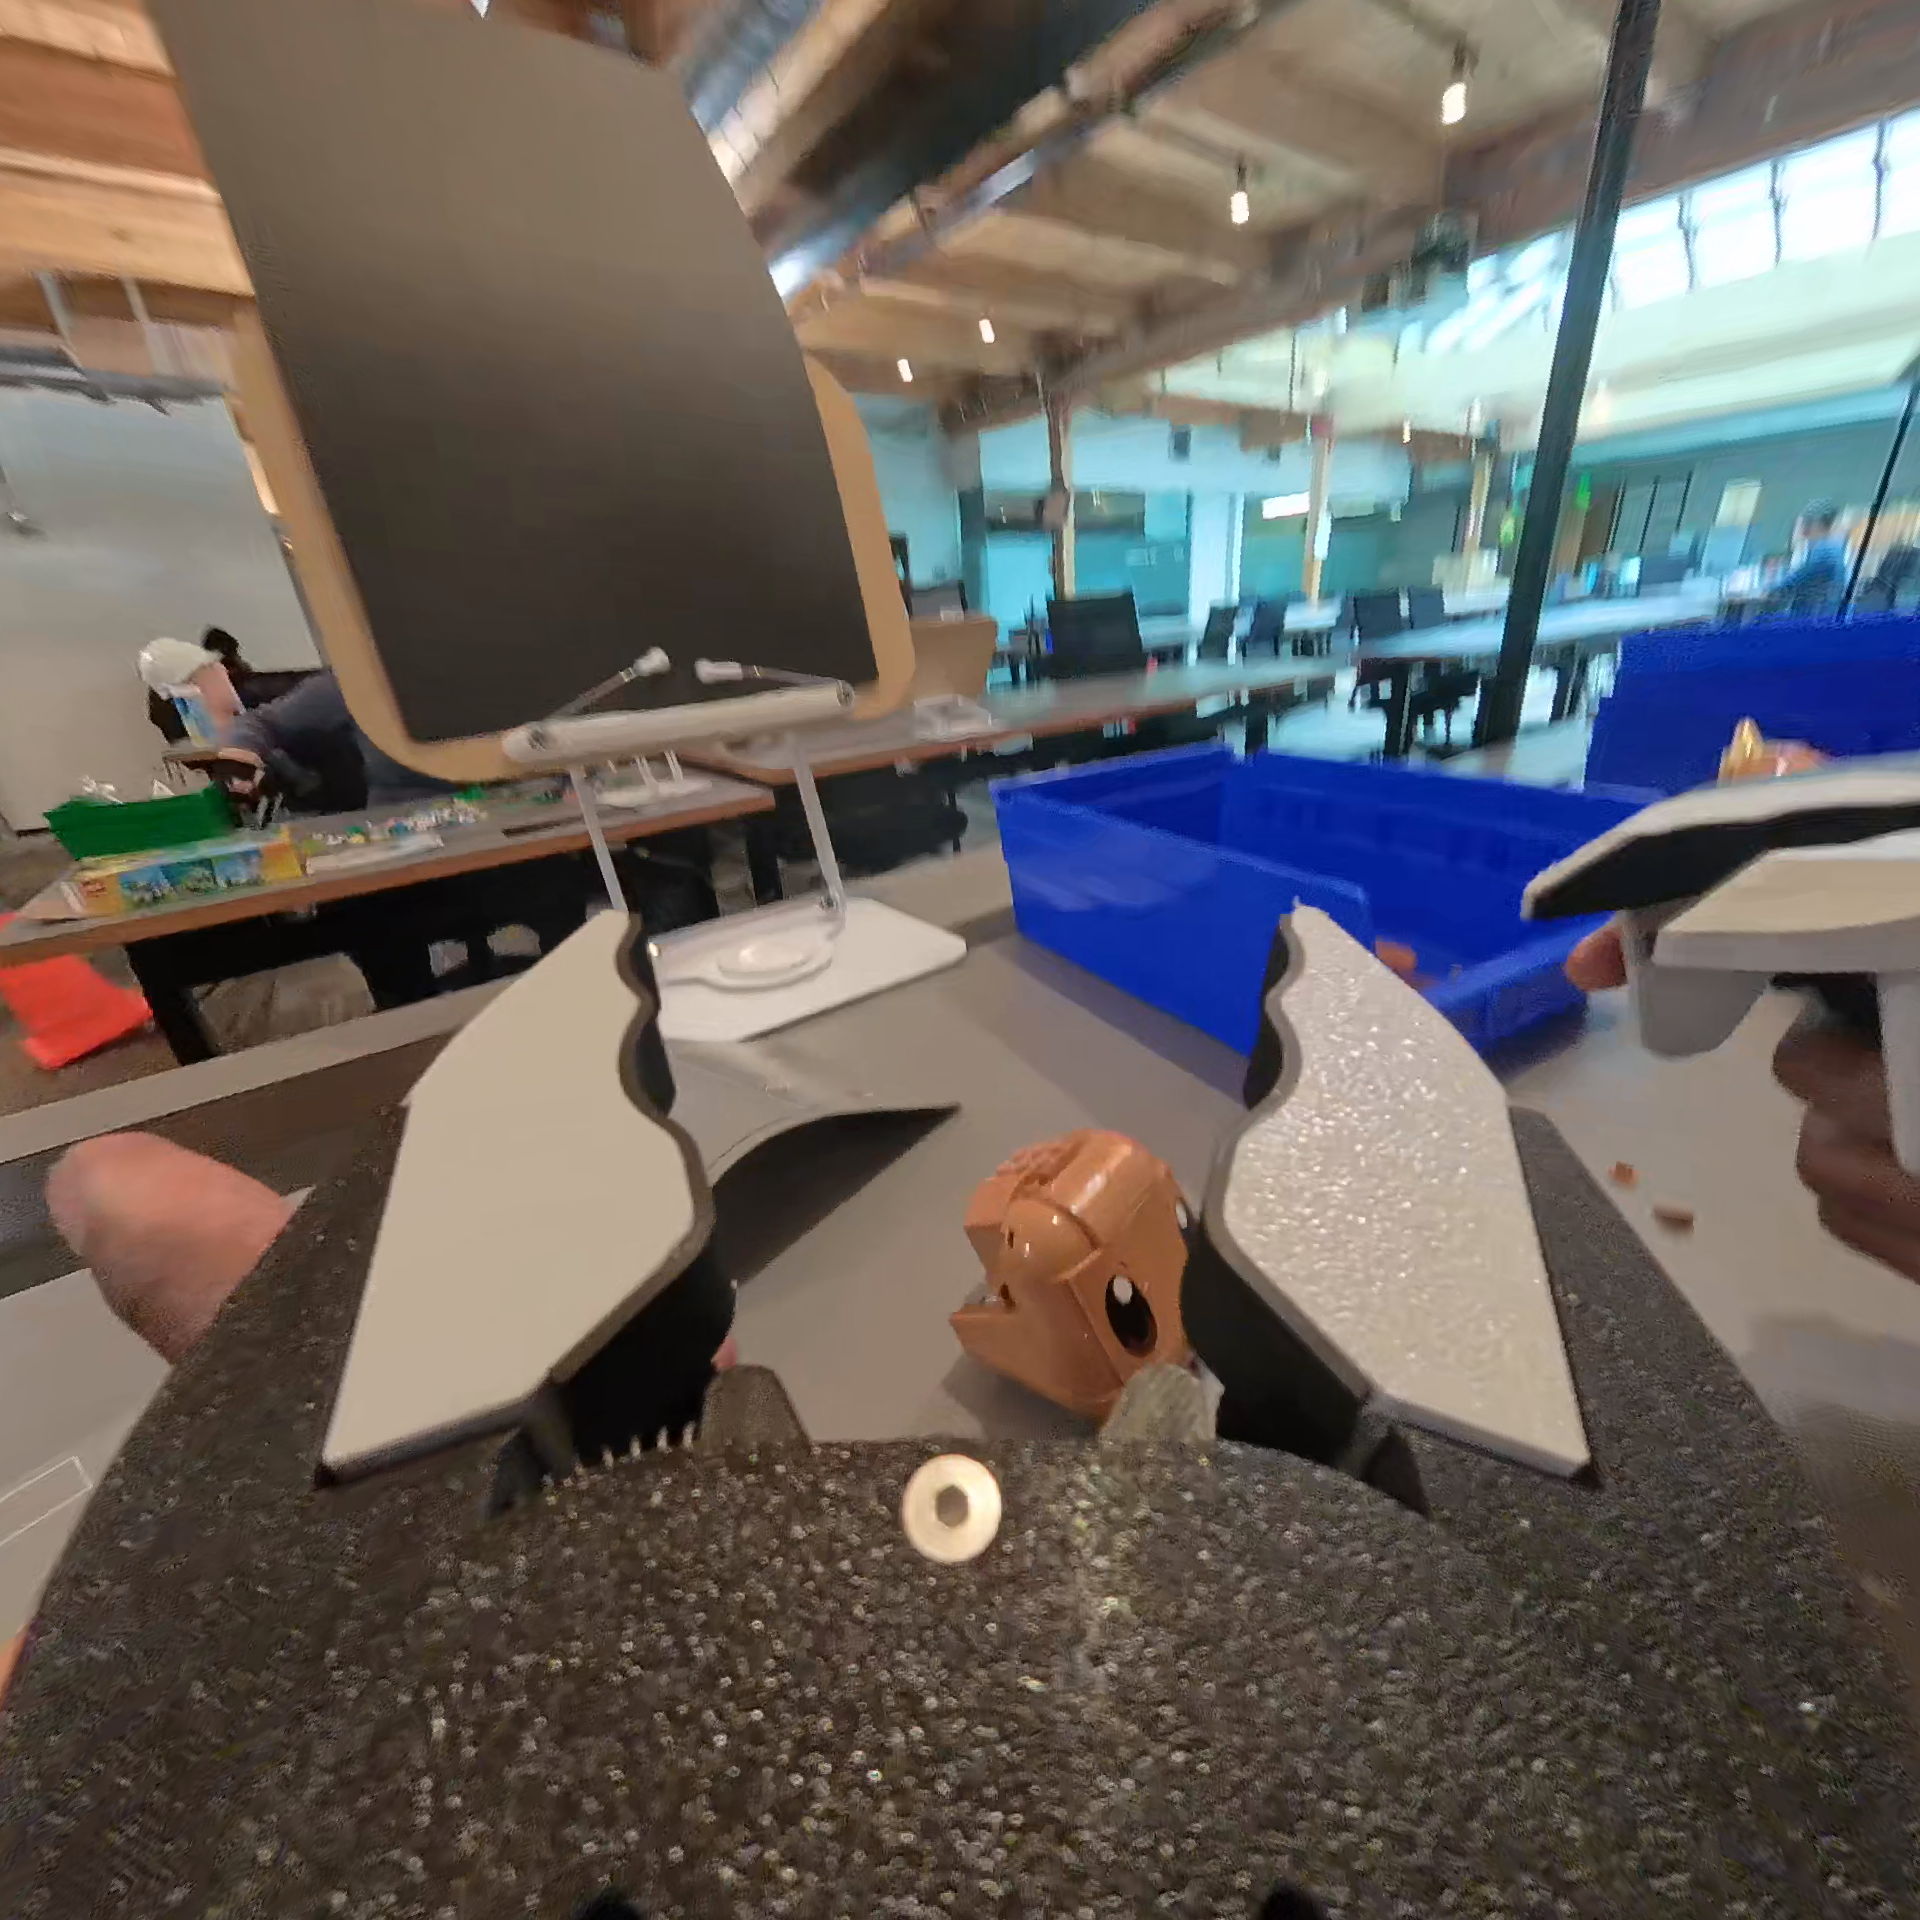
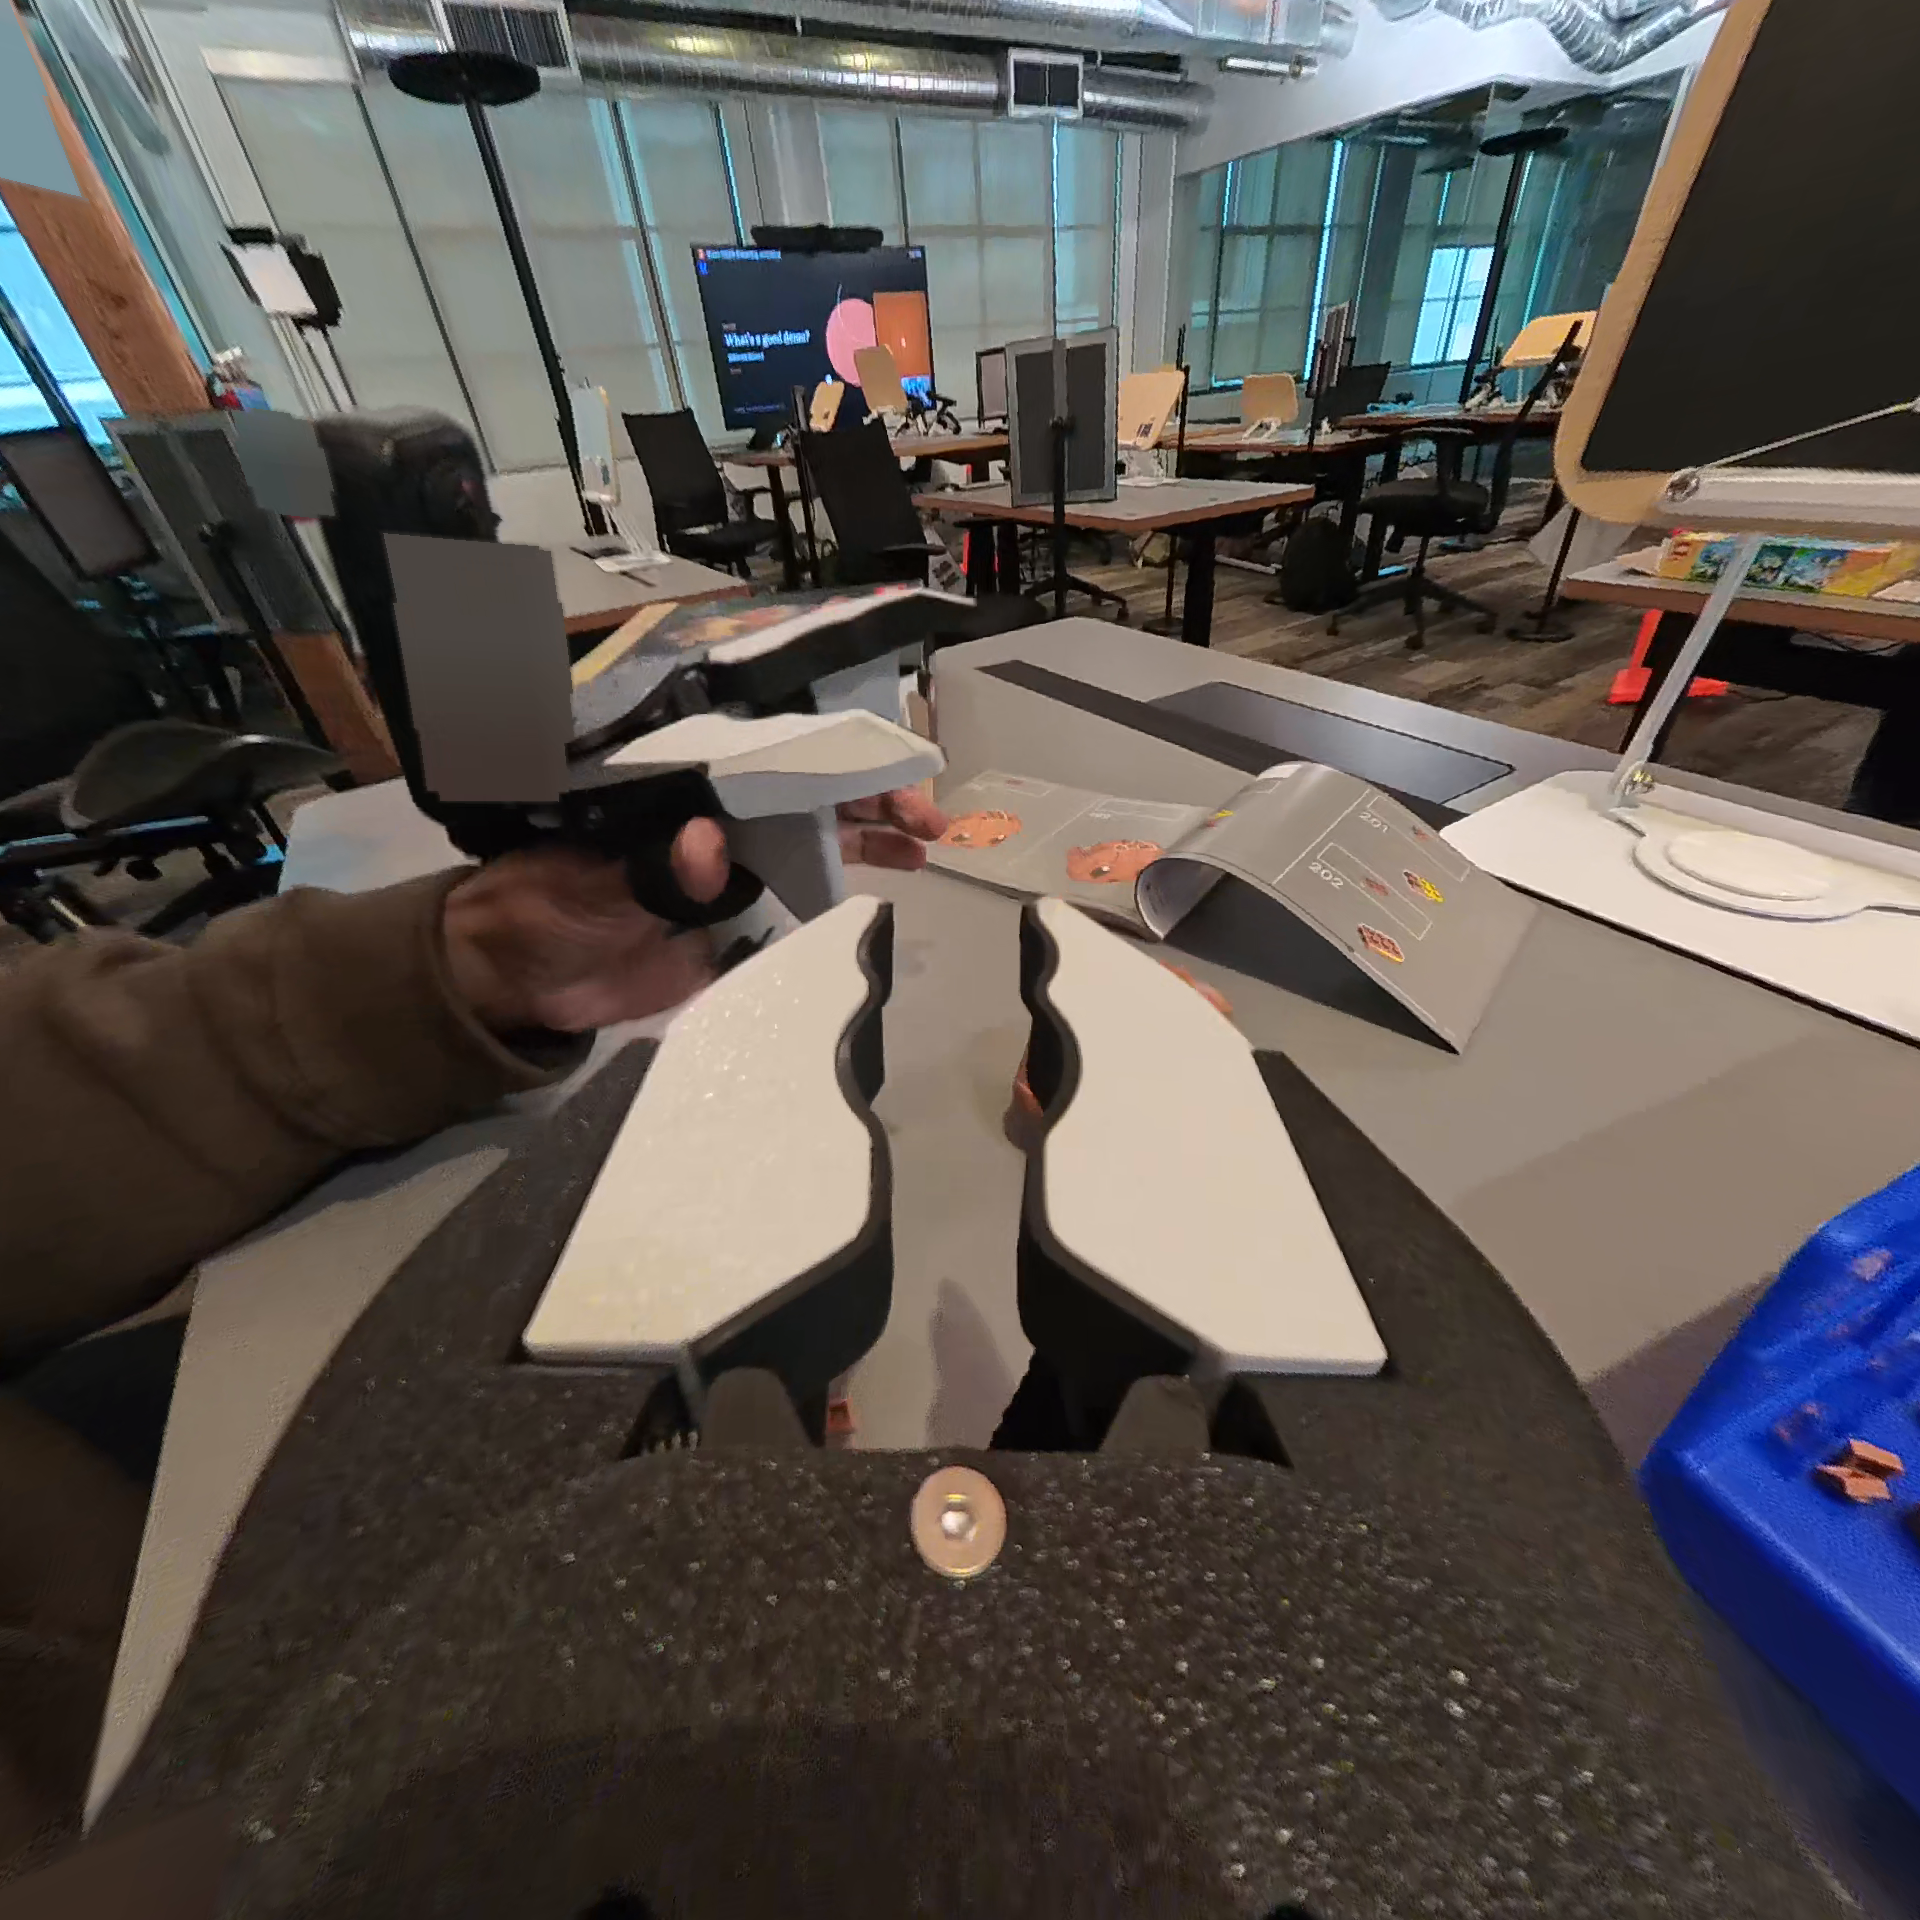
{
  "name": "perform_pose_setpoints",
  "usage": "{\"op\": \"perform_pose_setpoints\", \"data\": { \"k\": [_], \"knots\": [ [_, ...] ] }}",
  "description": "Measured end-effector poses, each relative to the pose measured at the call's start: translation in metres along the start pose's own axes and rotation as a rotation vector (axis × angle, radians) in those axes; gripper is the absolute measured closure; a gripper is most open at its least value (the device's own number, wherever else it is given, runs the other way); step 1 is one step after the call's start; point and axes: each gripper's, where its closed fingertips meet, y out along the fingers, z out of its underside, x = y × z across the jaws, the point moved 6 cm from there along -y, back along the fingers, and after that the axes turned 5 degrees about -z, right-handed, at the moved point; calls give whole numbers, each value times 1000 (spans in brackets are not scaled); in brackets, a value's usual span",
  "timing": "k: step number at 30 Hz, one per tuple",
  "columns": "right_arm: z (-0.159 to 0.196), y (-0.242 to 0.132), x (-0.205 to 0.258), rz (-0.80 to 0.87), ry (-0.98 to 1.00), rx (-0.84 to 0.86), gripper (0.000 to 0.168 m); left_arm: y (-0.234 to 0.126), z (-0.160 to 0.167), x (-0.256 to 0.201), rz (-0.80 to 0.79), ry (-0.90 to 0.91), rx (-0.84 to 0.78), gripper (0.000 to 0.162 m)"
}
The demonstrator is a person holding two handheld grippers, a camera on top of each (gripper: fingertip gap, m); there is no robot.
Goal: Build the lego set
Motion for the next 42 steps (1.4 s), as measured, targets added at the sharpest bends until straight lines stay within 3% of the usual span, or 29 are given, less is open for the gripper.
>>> {"op": "perform_pose_setpoints", "data": {
  "k": [11,18,24,42],
  "knots": [
    [25,-30,-21,-8,-30,244,145,8,61,9,376,77,469,67],
    [35,-61,-52,61,-75,285,143,22,89,12,425,84,639,66],
    [42,-79,-70,97,-54,253,143,27,97,6,460,94,717,69],
    [65,-73,-77,79,-16,335,143,42,109,-13,550,151,811,78]
  ]
}}
